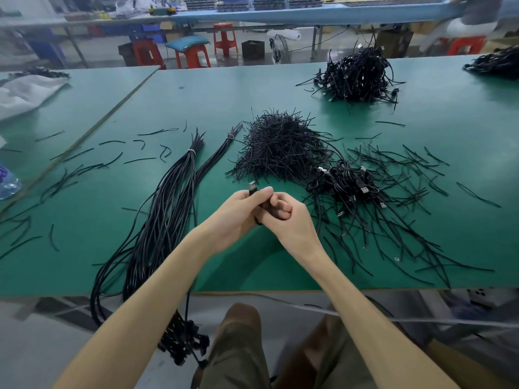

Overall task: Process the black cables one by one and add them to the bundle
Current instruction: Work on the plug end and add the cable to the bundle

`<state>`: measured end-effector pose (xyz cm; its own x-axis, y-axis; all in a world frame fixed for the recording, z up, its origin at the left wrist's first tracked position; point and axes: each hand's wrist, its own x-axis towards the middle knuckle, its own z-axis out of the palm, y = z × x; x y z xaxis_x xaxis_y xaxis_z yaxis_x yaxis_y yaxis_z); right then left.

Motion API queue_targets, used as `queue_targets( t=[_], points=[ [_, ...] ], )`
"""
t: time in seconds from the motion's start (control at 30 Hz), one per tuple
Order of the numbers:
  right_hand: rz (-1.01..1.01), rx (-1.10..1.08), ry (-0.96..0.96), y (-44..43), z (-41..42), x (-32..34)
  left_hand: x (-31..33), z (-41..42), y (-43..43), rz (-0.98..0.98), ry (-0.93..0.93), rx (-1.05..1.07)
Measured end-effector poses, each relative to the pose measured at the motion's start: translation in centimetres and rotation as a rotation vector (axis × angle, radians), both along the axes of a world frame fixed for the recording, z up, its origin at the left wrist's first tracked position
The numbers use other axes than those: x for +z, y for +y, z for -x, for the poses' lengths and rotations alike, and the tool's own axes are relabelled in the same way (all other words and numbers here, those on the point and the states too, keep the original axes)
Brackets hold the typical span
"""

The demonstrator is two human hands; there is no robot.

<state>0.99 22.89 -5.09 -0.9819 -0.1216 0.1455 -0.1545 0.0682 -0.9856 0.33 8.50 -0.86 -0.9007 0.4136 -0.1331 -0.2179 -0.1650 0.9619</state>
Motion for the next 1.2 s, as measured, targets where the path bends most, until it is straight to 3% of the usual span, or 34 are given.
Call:
queue_targets(
  t=[0.2, 0.5, 0.73, 0.97, 1.07, 1.2],
  points=[
    [-0.081, 0.046, -0.04, -0.4, 0.2, 0.1, -0.6, 0.1, -0.5, 0.016, -0.02, 0.015],
    [-0.052, 0.028, 0.041, -0.2, -0.4, 0.6, 0.1, 0.6, -2.4, 0.016, 0.025, -0.167],
    [-0.072, 0.005, 0.075, -0.3, -0.3, 0.5, 0.5, 0.0, -1.0, 0.134, 0.111, -0.057],
    [-0.077, 0.009, 0.088, -0.3, -0.5, 0.7, 0.3, -0.4, -1.7, 0.039, 0.088, -0.121],
    [-0.165, -0.041, 0.142, -0.4, -0.7, 0.8, -0.2, -0.5, -1.7, 0.021, 0.096, -0.097],
    [-0.115, -0.062, 0.136, -0.4, -0.9, 1.1, -1.0, -0.6, -0.8, -0.01, 0.119, -0.028]
  ],
)
